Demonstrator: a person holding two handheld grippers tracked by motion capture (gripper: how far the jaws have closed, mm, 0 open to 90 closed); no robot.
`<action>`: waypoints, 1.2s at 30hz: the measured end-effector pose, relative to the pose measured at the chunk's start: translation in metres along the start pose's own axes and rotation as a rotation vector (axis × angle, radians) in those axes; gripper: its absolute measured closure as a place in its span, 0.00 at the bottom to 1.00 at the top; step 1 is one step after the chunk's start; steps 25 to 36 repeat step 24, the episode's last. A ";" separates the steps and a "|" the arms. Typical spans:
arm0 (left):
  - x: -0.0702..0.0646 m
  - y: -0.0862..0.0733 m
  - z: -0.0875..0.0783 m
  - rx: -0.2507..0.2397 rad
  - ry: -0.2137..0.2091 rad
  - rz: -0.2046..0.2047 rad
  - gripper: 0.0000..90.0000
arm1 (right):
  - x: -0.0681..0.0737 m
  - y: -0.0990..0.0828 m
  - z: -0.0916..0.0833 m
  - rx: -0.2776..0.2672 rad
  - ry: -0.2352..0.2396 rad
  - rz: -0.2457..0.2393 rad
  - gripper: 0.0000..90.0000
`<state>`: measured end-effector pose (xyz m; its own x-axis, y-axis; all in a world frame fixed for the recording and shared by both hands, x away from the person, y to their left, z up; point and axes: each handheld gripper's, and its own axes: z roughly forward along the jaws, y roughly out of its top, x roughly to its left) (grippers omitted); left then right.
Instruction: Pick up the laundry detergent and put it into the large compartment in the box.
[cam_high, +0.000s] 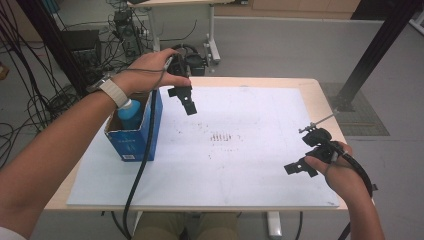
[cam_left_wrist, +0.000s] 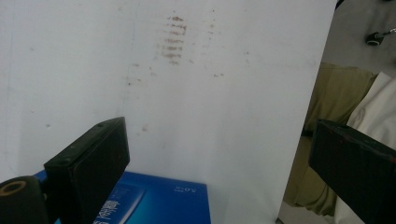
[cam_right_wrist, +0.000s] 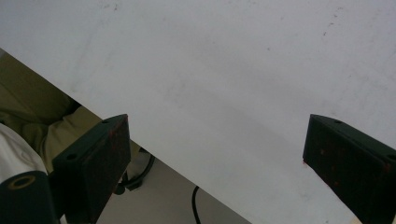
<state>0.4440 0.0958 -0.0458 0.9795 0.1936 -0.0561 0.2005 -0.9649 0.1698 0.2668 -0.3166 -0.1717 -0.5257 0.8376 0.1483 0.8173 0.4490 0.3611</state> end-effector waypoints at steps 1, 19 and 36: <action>0.000 0.000 0.000 0.001 -0.001 0.001 0.06 | 0.000 0.000 0.000 0.000 0.000 0.000 0.09; 0.002 -0.002 0.002 -0.003 -0.004 -0.013 0.06 | -0.001 -0.003 0.001 -0.007 0.000 -0.002 0.09; 0.001 -0.002 0.003 -0.002 0.000 -0.019 0.06 | -0.001 -0.004 0.001 -0.008 0.002 -0.002 0.09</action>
